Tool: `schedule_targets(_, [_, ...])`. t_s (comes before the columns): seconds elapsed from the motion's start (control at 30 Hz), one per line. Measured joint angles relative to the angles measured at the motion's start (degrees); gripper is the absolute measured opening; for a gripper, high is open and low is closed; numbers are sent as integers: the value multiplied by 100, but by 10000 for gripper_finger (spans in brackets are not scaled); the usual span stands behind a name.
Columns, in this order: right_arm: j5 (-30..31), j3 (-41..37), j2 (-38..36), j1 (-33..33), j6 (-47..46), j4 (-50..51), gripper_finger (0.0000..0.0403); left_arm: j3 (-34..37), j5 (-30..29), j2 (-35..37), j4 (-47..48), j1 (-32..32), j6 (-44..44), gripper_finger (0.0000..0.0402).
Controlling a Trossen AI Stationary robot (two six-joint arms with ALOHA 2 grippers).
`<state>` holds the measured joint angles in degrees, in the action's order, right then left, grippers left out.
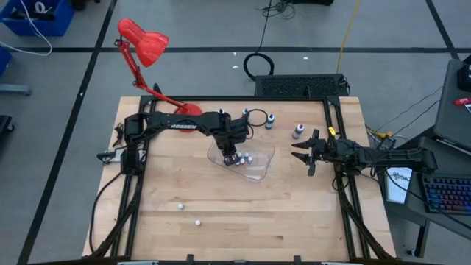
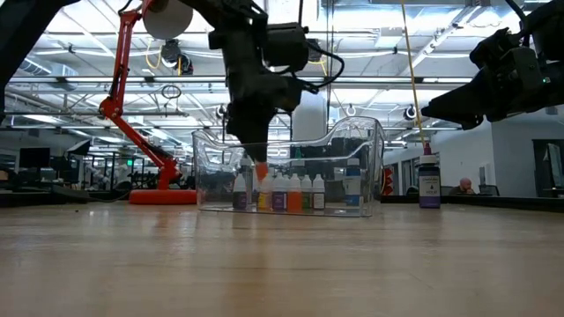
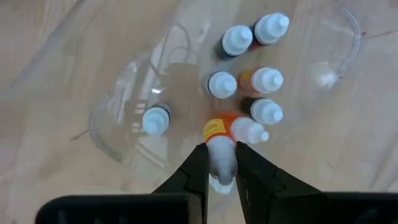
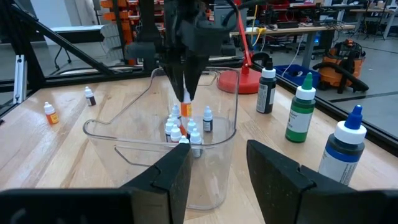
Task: Pick & Place food coloring
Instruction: Put the small orange food coloring bottle in the transparent bin
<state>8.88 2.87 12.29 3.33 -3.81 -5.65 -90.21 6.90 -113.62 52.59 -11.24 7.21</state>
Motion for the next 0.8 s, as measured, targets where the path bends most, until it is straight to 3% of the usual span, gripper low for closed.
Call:
schedule_targets(0.47, [0,0,-2,0,2,0,144,-24,-446,-11,89,142,76,55])
schedule_targets(0.8, [0,0,0,0,0,0,144,74,-393,-67,-119,51,78,55])
